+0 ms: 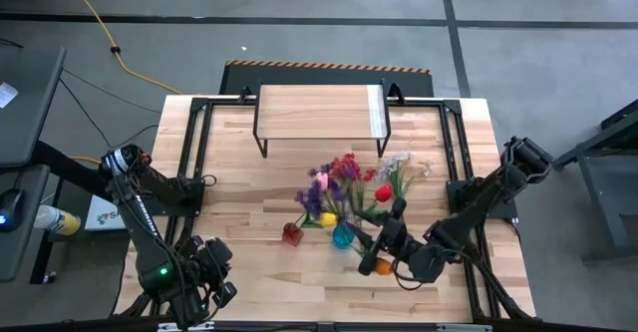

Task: Pick and place flowers into a vace then onto a shelf
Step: Move the red vase to the left of the table

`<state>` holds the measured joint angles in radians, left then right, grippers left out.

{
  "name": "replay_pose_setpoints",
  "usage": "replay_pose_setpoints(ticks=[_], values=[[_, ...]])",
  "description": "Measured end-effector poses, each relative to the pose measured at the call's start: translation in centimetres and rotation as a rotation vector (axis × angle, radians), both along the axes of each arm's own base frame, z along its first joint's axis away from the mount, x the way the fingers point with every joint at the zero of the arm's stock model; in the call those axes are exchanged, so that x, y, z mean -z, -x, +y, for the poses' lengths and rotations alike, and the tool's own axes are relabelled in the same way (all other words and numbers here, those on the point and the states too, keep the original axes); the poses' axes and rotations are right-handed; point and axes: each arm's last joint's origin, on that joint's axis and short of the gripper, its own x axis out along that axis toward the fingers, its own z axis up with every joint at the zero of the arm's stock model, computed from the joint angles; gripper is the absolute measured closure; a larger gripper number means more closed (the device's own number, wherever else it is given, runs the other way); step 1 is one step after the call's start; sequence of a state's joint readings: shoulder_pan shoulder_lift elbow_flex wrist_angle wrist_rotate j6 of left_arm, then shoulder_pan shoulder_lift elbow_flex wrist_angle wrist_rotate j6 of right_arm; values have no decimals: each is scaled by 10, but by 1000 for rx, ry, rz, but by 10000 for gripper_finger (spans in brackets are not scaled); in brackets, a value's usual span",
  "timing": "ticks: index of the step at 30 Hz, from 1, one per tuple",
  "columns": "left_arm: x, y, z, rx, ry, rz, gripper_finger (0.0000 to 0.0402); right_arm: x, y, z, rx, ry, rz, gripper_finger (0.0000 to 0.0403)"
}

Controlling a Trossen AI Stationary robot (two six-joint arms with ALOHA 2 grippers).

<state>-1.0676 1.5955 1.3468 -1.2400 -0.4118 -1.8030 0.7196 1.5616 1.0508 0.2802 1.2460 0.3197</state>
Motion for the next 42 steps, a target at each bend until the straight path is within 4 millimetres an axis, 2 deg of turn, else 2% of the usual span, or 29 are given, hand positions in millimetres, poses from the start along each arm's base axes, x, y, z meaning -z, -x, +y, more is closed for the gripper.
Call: replay_pose_setpoints(ticks=[5,13,21,32,36,42], values=[[0,0,-1,0,8,-4,328,8,4,1,0,-33,18,269],[0,-1,-1,-3,12,-5,328,4,16,14,-25,-29,2,285],[0,-1,-1,-3,-1,-23,328,-22,29,19,-49,52,-26,298],[-3,-6,2,-30,-87,-208,328,-59,39,24,-143,230,-102,300],[-5,-19,9,-66,-117,-251,328,-64,40,24,-185,251,-140,300],[-7,-61,24,43,-163,-270,328,-64,39,24,-195,252,-148,300]])
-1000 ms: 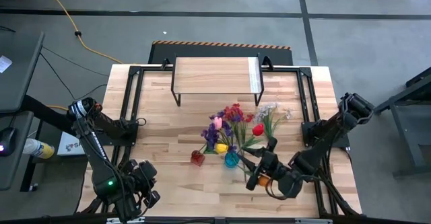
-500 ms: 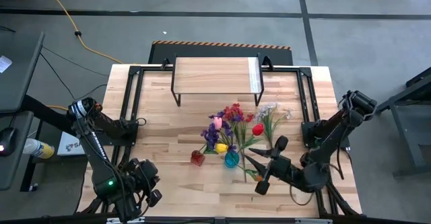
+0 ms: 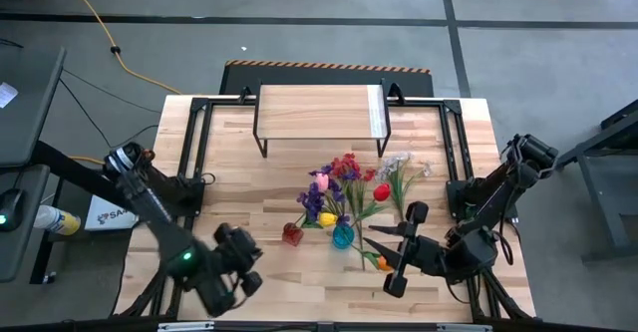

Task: Pick and place flowers into a vace then onto a shelf
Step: Move the red vase to the left of the table

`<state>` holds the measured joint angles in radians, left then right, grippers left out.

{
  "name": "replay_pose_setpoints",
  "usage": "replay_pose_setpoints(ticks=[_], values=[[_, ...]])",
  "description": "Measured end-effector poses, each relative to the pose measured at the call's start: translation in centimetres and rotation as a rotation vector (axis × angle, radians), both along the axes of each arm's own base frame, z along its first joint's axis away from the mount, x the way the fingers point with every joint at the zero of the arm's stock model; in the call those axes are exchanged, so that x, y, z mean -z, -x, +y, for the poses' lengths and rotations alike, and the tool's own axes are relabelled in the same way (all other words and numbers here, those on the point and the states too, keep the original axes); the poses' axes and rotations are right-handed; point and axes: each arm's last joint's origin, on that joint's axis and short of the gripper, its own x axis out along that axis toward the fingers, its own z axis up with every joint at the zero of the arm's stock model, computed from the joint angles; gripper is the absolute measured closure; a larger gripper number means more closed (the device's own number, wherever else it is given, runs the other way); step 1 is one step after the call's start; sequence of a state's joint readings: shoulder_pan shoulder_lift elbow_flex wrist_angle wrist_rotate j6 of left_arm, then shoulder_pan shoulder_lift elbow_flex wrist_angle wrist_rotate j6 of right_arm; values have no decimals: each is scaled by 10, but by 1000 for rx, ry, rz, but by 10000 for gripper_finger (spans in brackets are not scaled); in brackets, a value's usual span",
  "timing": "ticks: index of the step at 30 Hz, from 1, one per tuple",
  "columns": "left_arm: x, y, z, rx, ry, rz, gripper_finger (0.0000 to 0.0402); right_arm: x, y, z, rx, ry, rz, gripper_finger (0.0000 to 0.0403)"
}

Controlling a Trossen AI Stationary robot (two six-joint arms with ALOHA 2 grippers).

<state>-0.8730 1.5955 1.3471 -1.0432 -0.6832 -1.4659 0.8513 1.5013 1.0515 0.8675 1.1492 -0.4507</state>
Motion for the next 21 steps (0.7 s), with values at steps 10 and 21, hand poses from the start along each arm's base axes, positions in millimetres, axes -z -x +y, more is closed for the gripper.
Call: replay_pose_setpoints(ticks=[10,21], values=[[-9,-64,39,132,-58,-55,328,0,5,5,-16,-8,-2,300],[-6,-78,45,152,-59,-70,328,0,15,11,12,-23,22,300]])
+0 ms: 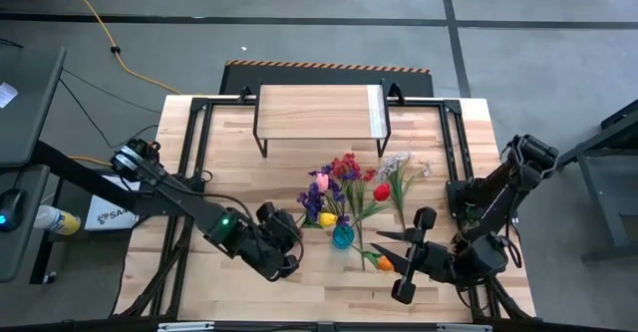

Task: Pick and place flowers into a vace then onto a shelf
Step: Move the red vase to the left of the table

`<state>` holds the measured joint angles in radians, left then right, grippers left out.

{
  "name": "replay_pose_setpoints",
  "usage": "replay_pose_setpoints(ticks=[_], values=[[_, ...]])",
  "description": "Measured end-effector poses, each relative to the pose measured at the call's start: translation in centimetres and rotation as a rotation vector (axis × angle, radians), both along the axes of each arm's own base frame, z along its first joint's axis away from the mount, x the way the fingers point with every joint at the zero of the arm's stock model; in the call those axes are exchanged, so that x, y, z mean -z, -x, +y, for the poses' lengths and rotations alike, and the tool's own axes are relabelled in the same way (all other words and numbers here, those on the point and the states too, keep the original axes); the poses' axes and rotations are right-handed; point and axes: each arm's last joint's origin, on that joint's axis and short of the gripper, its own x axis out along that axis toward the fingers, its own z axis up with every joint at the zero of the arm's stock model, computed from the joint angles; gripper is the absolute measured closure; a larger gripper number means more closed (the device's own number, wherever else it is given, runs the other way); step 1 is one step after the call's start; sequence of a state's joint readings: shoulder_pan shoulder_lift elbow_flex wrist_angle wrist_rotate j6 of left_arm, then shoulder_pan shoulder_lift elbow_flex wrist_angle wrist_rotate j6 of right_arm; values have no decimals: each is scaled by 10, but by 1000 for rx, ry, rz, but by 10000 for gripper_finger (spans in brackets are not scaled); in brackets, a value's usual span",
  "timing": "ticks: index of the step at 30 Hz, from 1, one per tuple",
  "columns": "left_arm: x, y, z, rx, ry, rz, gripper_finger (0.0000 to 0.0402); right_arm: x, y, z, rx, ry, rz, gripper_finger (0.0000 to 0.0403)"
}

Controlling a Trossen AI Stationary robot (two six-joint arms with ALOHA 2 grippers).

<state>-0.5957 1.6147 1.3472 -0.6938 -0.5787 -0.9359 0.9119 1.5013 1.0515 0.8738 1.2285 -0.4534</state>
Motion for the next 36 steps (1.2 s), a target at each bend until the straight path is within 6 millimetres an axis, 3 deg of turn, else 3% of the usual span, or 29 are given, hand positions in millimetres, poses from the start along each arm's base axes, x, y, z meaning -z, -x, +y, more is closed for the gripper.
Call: replay_pose_setpoints(ticks=[7,15,36], values=[[20,-19,-1,19,7,35,328,0,0,0,-1,1,-1,299],[39,-33,11,-55,-33,86,328,-1,1,1,-11,-4,-6,299],[51,-24,23,-128,-72,248,328,-1,1,1,-20,-2,-10,300]])
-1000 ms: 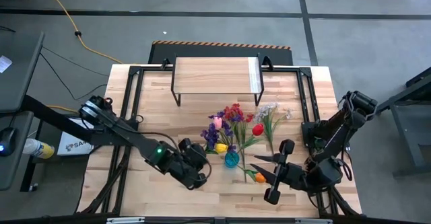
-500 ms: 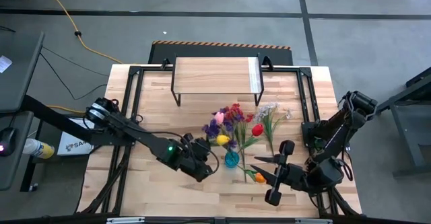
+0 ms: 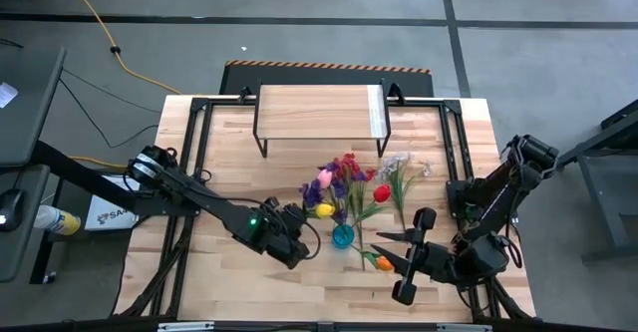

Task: Pick and place flowers into a vace then onto a shelf
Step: Move the red vase to the left of the table

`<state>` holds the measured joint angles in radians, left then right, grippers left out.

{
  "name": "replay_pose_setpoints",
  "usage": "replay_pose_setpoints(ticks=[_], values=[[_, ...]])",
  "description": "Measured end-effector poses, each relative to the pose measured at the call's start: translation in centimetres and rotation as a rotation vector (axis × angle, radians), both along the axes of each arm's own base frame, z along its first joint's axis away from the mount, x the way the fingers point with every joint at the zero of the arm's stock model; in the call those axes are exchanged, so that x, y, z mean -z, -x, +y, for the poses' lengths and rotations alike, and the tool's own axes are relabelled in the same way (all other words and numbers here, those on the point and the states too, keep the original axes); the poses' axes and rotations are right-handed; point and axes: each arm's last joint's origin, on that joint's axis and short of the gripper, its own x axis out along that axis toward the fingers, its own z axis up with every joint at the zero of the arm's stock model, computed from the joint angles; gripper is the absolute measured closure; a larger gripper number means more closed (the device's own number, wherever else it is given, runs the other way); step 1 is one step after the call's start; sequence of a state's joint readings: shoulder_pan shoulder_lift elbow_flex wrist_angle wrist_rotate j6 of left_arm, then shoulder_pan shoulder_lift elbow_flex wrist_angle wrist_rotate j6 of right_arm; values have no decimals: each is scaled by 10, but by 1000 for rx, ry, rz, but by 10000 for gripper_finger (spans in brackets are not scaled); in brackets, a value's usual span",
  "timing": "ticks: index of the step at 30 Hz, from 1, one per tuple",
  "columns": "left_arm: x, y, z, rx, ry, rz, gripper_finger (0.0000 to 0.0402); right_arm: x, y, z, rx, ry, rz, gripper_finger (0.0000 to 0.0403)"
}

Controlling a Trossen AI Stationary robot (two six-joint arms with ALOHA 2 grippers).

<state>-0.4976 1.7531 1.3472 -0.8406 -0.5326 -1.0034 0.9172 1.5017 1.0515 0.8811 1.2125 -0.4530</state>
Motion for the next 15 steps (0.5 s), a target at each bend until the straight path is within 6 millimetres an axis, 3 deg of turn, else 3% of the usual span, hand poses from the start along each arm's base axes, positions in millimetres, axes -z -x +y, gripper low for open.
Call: replay_pose_setpoints(ticks=[15], values=[[4,15,8,-90,-23,141,328,0,0,0,0,0,0,300]])
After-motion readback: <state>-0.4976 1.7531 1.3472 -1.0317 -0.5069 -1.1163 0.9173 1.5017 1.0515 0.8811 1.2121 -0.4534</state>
